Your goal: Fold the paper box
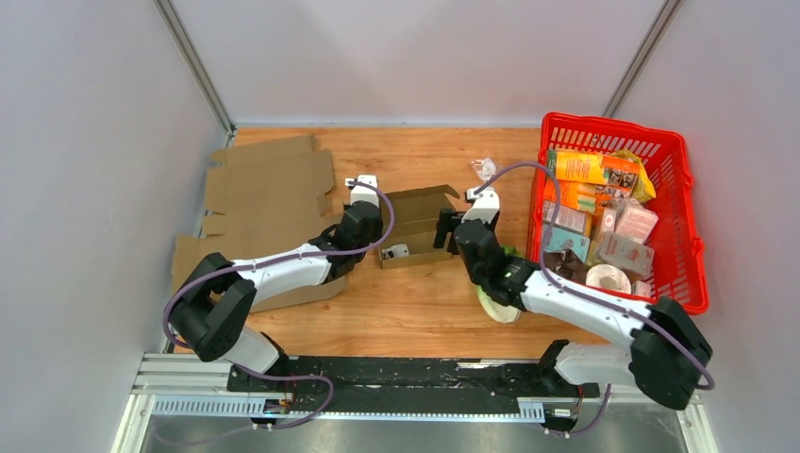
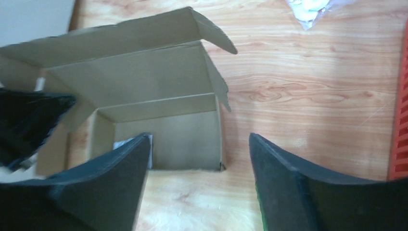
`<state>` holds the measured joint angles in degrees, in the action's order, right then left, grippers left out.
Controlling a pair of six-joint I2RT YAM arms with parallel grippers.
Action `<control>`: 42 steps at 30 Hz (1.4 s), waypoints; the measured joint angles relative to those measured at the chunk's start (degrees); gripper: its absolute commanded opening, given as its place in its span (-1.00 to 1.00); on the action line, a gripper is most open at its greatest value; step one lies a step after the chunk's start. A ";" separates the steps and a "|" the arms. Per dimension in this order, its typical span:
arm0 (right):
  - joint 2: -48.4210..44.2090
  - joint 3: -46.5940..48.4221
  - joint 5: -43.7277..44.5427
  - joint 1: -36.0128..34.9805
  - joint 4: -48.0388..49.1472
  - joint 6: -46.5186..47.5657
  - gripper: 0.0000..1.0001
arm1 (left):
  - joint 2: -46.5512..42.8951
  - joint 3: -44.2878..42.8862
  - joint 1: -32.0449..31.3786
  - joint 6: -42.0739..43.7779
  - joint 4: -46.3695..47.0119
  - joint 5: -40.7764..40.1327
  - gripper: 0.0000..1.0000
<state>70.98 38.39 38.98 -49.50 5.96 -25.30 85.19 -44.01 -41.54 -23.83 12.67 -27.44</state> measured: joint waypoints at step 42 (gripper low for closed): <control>22.18 39.65 -64.02 35.89 -42.56 -5.29 1.00 | 0.00 1.27 0.00 12.55 7.89 7.74 -1.00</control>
<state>93.17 78.04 -25.04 -13.61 -36.60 -30.59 85.19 -42.74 -41.54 -11.29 20.56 -19.70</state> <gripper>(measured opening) 0.998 0.020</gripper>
